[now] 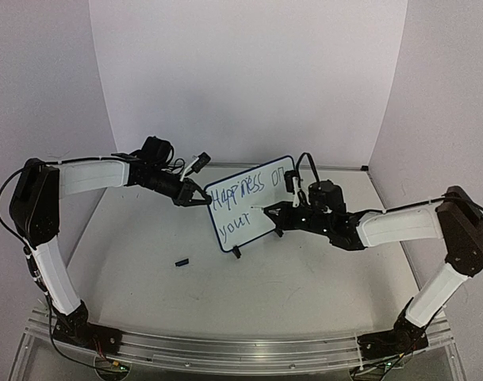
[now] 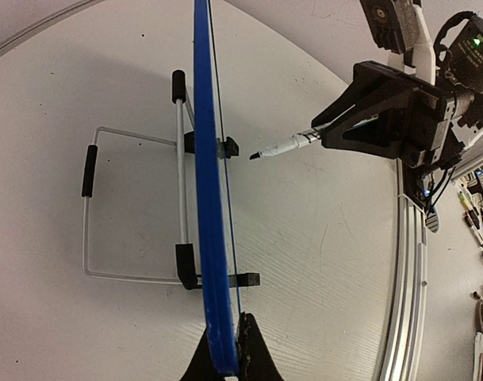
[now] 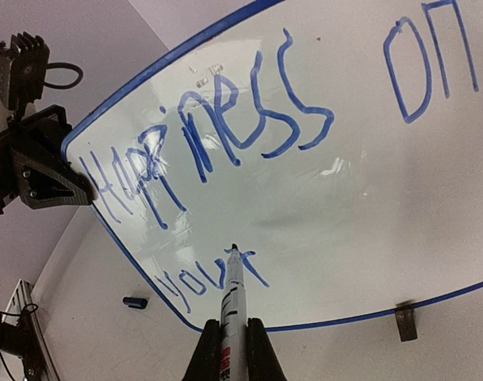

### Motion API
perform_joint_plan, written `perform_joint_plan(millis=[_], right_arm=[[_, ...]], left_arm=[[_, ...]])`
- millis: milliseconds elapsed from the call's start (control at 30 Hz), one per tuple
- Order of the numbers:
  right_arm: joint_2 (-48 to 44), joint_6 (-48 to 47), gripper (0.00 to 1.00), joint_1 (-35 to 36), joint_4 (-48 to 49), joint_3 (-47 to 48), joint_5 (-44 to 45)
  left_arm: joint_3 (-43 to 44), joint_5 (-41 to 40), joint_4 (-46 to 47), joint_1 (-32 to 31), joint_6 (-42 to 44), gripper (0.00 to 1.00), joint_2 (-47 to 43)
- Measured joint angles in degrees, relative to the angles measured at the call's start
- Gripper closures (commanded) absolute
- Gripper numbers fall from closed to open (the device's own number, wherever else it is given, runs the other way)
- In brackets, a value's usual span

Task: Write a sentence on the whiteboard

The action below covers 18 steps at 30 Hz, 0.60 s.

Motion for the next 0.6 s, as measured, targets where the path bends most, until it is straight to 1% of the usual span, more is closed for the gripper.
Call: perform_joint_plan(millis=[100, 300, 600], right_arm=[[-1.7, -0.2, 1.0, -2.8, 0.7, -1.0, -3.4], [-1.7, -0.2, 1.0, -7.7, 1.6, -2.3, -9.5], [2.9, 1.2, 1.0, -9.8, 5.1, -2.3, -14.8]], left_arm=[[0.0, 0.0, 0.0, 0.0, 0.0, 1.0, 0.0], [0.0, 0.0, 0.0, 0.0, 0.0, 1.0, 0.0], [0.0, 0.0, 0.0, -0.1, 0.0, 1.0, 0.0]])
